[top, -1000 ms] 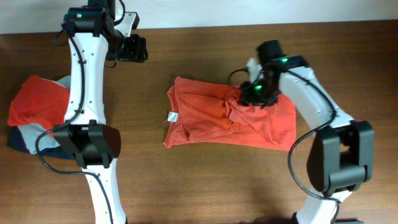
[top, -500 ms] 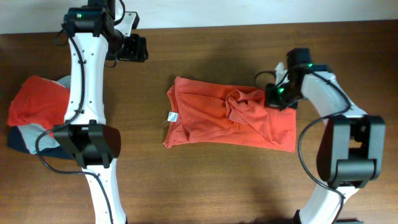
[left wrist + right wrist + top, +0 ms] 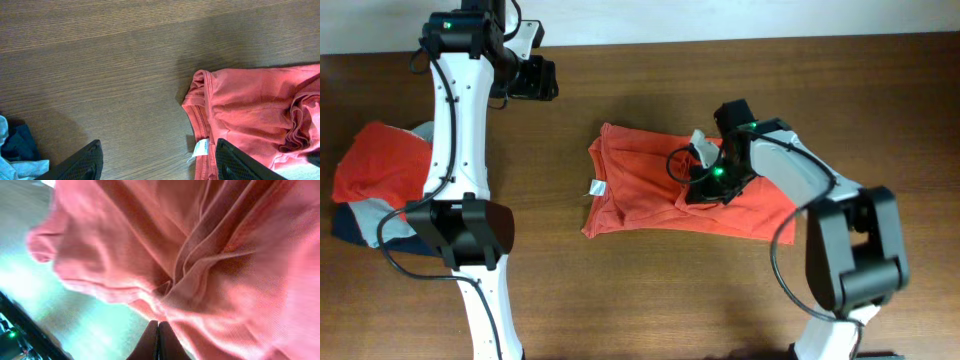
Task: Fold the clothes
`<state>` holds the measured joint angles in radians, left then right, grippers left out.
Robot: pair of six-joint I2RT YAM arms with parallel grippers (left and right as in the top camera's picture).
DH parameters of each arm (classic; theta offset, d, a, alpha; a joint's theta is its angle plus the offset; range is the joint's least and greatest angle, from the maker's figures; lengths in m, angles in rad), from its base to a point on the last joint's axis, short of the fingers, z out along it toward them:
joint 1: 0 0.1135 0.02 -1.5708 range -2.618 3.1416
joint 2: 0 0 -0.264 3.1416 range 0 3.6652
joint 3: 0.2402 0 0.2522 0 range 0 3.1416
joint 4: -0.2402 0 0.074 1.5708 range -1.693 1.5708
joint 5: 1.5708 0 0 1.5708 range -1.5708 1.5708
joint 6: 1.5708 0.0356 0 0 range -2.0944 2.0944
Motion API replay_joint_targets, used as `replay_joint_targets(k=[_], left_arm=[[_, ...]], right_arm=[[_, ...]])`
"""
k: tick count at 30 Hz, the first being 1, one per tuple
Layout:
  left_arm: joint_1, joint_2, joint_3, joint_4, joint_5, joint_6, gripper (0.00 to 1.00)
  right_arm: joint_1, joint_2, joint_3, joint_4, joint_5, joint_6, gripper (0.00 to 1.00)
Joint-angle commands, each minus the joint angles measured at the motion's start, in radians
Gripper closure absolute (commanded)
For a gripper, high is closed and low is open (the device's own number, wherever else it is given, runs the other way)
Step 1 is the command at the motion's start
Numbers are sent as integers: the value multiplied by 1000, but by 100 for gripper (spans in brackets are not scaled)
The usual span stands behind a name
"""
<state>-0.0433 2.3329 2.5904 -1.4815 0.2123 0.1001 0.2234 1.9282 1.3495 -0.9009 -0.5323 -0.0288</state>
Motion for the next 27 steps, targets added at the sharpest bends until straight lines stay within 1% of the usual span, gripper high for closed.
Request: replay_joint_targets(k=[1,4,8,11,15,17,18,21,24,27], left_arm=[[2,-7,19,-1,0,6,28],[2,-7,19,-4,0,6,28],[1,-7,19,-16,1,6,28],[-2,-7,19,-34,2,6,28],[-13,-7,19,-60,11,6,29],[-21,-7,19,-78,12,6,29],[-28,-7,19,-102,12,6,29],[-44,-7,19,-145,12,6,30],[-64,-7,19,-182,11,10,31],[-89,-7,19,-206,12,10,32]], right_arm=[[-58,-109,14,6,85,-38,96],[-135,-129,20,33,185,51,96],[-212,-101,19,46,231,114,96],[-224,-44,19,55,231,139,96],[-201,39,19,121,198,207,96],[-181,71,19,204,100,207,96],[-161,89,19,289,37,231,96],[-133,102,19,441,19,306,96],[-119,100,20,613,3,343,96],[-127,86,27,689,-65,353,96]])
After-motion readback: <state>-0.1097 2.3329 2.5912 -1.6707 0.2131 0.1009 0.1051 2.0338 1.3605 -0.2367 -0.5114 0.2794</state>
